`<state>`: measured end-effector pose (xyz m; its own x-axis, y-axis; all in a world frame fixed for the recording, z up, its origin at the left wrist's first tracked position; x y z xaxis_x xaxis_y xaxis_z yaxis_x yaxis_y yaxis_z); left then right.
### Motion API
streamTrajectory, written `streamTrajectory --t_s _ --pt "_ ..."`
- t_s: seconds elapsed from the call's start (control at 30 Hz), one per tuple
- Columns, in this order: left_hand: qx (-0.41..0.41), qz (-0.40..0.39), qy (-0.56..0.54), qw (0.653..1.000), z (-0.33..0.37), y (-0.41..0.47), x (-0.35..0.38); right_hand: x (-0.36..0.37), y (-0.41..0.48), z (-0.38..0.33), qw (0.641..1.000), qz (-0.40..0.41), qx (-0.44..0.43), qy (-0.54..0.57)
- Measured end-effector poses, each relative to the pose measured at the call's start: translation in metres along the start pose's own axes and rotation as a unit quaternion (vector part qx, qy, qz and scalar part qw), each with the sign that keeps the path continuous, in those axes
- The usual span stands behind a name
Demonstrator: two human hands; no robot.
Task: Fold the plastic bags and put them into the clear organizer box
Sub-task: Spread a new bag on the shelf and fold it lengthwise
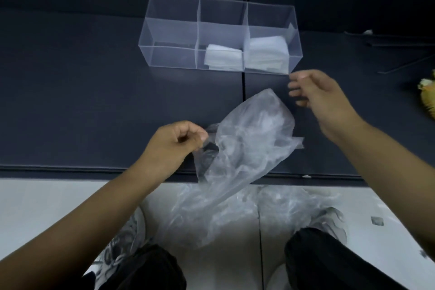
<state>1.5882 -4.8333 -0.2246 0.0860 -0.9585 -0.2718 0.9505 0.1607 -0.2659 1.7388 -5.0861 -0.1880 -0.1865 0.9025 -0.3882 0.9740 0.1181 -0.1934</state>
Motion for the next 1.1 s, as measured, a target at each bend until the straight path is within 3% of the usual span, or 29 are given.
streamTrajectory --t_s 0.07,0.17,0.23,0.3,0.37,0.47,0.53,0.6,0.63,0.7,0.77,0.83,0.9,0.97,1.0,1.1 --pt "0.019 0.084 0.031 0.996 0.005 0.0 -0.013 -0.009 -0.008 -0.001 1.0 0.018 -0.011 0.004" --pt "0.107 0.127 0.098 0.981 0.033 -0.002 -0.018 0.002 -0.036 -0.006 0.994 -0.073 -0.064 -0.051" --pt "0.194 0.071 0.196 0.959 0.053 -0.002 -0.001 0.015 -0.061 0.001 0.976 -0.165 -0.082 -0.115" --pt "0.227 -0.016 0.267 0.936 0.056 -0.001 0.026 0.024 -0.081 0.015 0.955 -0.224 -0.093 -0.171" --pt "0.217 -0.1 0.311 0.92 0.044 0.002 0.054 0.024 -0.088 0.028 0.95 -0.211 -0.104 -0.204" --pt "0.206 -0.113 0.392 0.889 0.025 0.01 0.067 0.02 -0.082 0.029 0.966 -0.139 -0.116 -0.185" --pt "0.208 -0.059 0.323 0.921 0.029 0.014 0.054 0.021 -0.073 0.024 0.976 -0.13 -0.11 -0.137" --pt "0.116 -0.033 0.136 0.983 0.023 0.023 0.032 0.022 -0.064 0.019 0.985 -0.144 -0.076 -0.064" --pt "0.064 -0.02 0.028 0.997 0.017 0.025 0.019 0.023 -0.06 0.015 0.987 -0.15 -0.053 -0.02" --pt "-0.022 0.041 -0.107 0.993 0.01 0.031 -0.01 0.025 -0.055 0.009 0.987 -0.147 -0.01 0.057" --pt "-0.076 0.141 -0.159 0.974 0.003 0.034 -0.044 0.027 -0.052 0.009 0.985 -0.129 0.034 0.109" --pt "-0.04 0.271 -0.148 0.95 0.01 0.023 -0.077 0.03 -0.053 0.011 0.984 -0.105 0.076 0.126" --pt "0.121 0.34 -0.056 0.931 0.047 -0.003 -0.088 0.034 -0.057 0.011 0.981 -0.097 0.112 0.129" --pt "0.274 0.276 0.052 0.92 0.082 -0.025 -0.059 0.04 -0.064 0.008 0.977 -0.109 0.13 0.131" --pt "0.304 0.214 0.094 0.924 0.087 -0.029 -0.038 0.044 -0.067 0.005 0.973 -0.118 0.138 0.14" --pt "0.184 0.029 0.127 0.974 0.071 -0.019 0.017 0.055 -0.076 -0.006 0.958 -0.152 0.16 0.185"
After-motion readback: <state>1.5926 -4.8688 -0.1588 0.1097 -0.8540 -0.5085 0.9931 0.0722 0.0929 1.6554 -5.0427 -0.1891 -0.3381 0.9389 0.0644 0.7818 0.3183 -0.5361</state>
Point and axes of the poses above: each hand's wrist, its own y-axis towards the middle knuckle, its own x-axis out of the palm, z = x × y, the point moved 8 cm from there along y, towards the middle knuckle, and after that the axes turned 1 degree about -y, right-handed, at the moved point
